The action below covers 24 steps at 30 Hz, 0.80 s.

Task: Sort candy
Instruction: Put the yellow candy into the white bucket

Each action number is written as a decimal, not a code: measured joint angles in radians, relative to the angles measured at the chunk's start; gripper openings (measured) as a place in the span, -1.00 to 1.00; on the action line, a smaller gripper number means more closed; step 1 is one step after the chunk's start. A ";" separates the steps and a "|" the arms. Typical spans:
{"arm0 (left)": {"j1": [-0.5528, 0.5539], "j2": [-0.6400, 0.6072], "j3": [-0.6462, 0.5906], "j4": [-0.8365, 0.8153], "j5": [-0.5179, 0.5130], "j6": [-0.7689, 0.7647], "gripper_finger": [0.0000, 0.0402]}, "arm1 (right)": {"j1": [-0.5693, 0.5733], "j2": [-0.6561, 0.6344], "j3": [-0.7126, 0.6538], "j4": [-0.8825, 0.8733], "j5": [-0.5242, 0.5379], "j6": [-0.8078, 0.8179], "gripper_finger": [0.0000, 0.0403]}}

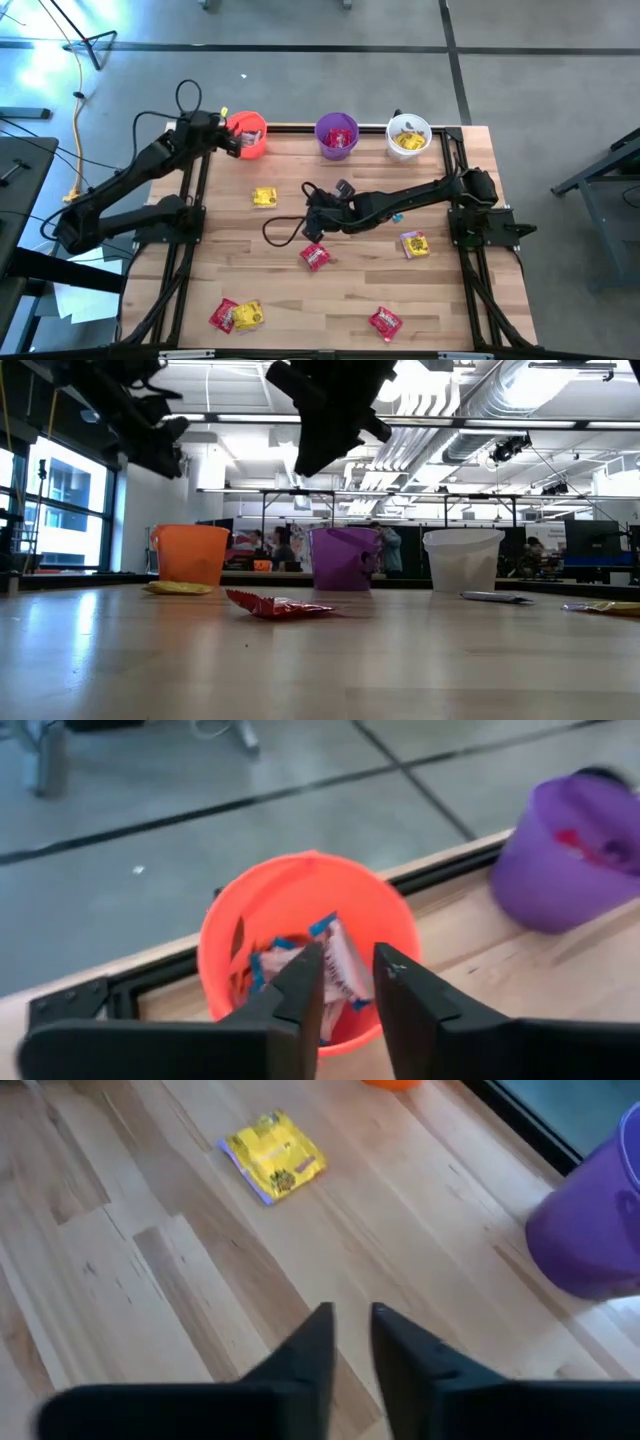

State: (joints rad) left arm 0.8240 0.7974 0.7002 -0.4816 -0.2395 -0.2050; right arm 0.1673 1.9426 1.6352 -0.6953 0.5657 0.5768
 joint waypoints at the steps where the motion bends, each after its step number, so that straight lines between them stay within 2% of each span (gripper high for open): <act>1: -0.006 -0.018 0.000 0.000 0.008 0.000 -0.68 | 0.000 -0.001 0.000 -0.006 -0.004 -0.001 -0.77; 4: -0.024 -0.066 0.000 -0.001 0.041 -0.001 -0.82 | 0.000 -0.001 0.000 -0.005 -0.024 -0.020 -0.96; 8: -0.056 -0.114 0.000 -0.011 0.050 -0.006 -0.98 | -0.001 -0.001 0.000 -0.004 -0.024 -0.012 -0.92; 19: -0.228 -0.176 0.000 -0.020 0.046 -0.047 -1.00 | -0.004 -0.065 0.000 -0.032 -0.025 -0.036 -0.99; 24: -0.349 -0.177 -0.082 0.093 0.062 -0.046 -1.00 | -0.004 -0.088 0.000 -0.045 -0.025 -0.060 -1.00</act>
State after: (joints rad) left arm 0.4754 0.6205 0.6180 -0.3885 -0.1771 -0.2513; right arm 0.1631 1.8548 1.6348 -0.7398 0.5412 0.5172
